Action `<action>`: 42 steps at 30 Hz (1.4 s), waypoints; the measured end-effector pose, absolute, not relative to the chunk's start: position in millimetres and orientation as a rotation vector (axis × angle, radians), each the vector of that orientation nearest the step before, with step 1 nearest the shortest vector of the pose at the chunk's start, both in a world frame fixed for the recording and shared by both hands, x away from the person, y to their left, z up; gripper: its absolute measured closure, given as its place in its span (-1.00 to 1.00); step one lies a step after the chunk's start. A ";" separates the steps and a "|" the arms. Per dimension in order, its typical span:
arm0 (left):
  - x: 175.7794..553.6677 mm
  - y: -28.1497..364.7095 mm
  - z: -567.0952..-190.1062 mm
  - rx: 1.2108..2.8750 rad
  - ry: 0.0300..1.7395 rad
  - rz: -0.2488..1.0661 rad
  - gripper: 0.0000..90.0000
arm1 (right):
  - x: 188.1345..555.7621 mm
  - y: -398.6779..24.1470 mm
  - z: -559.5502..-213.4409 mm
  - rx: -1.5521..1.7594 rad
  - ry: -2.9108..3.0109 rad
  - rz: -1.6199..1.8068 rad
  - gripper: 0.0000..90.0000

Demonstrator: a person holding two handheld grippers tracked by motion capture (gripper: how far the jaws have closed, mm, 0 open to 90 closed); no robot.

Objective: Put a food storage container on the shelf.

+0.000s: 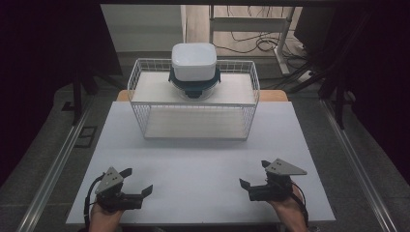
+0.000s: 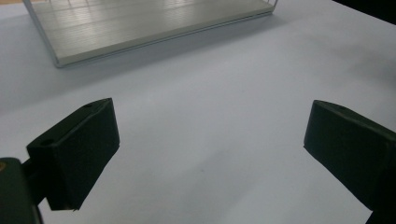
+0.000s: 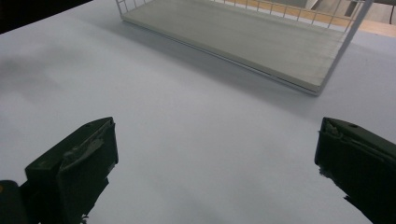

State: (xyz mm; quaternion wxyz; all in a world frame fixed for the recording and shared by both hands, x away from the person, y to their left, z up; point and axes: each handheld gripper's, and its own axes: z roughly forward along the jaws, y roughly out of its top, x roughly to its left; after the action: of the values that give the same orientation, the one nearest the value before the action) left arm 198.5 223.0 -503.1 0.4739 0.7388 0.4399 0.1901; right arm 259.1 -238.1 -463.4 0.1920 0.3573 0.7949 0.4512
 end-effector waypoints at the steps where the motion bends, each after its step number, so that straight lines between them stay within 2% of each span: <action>1: 198.5 223.0 -503.1 1.807 1.076 0.465 -0.93 | 258.5 -239.2 -463.8 1.006 2.231 1.266 -1.00; 42: 179.6 272.7 -511.0 1.790 1.231 0.576 -0.92 | 247.5 -291.7 -472.4 1.111 2.119 1.143 -1.00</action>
State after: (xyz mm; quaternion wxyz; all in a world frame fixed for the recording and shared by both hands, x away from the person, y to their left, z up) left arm 179.6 272.7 -511.0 0.4323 0.7183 0.4937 0.2312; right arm 247.5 -291.7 -472.4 0.2426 0.4066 0.7751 0.4182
